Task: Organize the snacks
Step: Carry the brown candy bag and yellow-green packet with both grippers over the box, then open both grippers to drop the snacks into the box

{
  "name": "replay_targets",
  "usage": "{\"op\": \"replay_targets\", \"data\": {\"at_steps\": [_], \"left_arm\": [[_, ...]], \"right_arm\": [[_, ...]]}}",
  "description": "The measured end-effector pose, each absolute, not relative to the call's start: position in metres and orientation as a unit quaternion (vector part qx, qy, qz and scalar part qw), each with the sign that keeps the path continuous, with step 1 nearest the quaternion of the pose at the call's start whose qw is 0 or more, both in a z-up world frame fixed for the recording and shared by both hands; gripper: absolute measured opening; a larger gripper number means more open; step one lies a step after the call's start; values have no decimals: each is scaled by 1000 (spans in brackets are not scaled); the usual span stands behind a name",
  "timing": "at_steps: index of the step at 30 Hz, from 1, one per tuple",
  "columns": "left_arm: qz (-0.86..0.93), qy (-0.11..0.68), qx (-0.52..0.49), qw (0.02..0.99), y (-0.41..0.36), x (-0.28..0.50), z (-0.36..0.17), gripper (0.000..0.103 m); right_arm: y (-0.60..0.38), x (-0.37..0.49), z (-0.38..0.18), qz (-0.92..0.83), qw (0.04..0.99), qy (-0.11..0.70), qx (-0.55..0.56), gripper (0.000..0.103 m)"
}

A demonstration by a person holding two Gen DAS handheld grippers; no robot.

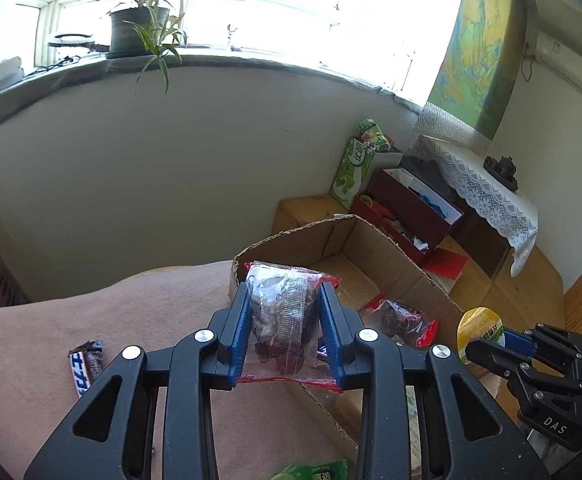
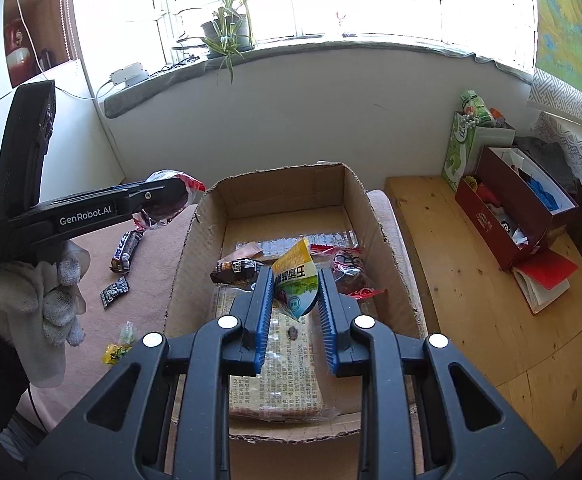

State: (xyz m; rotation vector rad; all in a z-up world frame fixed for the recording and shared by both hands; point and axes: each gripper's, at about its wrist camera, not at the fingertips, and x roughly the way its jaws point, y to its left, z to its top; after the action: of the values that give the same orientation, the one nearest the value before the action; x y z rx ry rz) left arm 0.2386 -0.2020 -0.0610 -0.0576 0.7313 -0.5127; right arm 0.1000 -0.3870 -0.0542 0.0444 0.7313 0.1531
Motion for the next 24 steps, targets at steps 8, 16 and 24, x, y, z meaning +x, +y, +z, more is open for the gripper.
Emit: {"op": "replay_targets", "data": {"at_steps": [8,16,24], "left_arm": [[-257,366,-13,895,-228,251,-71,31],[-267,371,-1,889,-239,252,-73,32],[-269,371,2,889,-242,249,-67,54]], "right_arm": [[-400,104,-63,69,929,364,26,23],[-405,108,-71,68,926,371,30,23],[-401,104,-69,57,930,364,19,63]]}}
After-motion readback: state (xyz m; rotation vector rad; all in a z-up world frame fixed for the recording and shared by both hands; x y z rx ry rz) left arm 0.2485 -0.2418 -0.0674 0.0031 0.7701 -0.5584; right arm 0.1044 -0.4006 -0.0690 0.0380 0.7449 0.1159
